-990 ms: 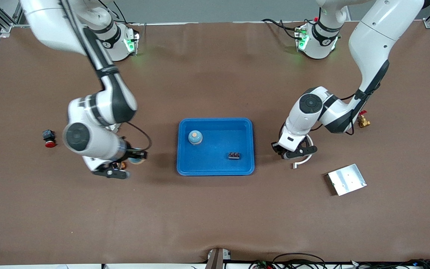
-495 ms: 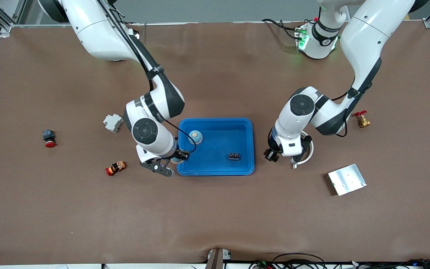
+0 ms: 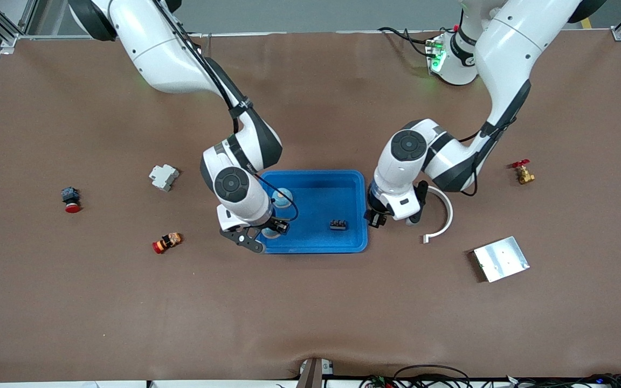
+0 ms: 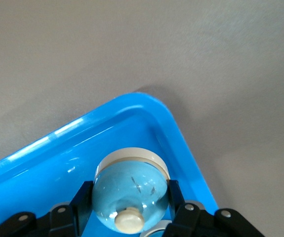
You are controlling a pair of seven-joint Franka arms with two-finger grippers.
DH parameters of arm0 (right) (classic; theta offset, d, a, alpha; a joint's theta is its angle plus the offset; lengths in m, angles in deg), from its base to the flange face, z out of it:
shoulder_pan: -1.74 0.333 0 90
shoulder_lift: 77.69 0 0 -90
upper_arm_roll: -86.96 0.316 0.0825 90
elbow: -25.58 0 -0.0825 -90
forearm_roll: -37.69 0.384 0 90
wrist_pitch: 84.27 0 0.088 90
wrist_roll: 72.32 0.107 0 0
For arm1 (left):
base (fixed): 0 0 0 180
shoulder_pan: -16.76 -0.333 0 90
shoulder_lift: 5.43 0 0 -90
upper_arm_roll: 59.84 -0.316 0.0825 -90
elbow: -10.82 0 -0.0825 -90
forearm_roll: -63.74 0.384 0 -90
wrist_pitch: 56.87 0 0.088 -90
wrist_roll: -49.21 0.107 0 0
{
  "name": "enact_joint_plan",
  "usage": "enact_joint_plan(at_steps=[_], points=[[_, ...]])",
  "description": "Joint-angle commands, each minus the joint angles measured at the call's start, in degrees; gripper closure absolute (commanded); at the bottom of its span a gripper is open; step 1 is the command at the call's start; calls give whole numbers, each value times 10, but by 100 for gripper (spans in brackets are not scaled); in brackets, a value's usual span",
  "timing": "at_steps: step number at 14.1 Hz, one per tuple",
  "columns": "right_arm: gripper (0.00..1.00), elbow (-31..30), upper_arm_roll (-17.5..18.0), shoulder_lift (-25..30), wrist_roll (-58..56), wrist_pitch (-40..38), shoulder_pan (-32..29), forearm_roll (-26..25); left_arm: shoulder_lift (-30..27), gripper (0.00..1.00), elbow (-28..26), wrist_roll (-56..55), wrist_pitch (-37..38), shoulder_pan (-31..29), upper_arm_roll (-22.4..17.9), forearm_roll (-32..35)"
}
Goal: Place electrolytic capacitor and blue bell in tray
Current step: 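Carry the capacitor and bell over the blue tray with both grippers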
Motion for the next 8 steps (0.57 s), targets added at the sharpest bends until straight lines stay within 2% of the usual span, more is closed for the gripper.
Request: enact_joint_plan(at_steps=[1,3,5,6,7,8], points=[[100,17,1,-7,5,-7,1,10,7,100,15,-74,21,21,-3,-4],[97,16,6,-13,5,-5,1,11,12,100,15,-106,33,41,-4,-4],[45,16,6,-15,7,-4,1,45,16,100,15,-140,37,49,-4,-4],[26,16,6,-16,7,-3,0,72,16,100,15,-162,37,52,-4,-4],[0,16,6,-15,6,-4,-1,85,16,100,15,-177,37,54,-4,-4],[0,16,5,-15,2,-5,-5,81,16,100,15,-196,37,60,-3,-4]])
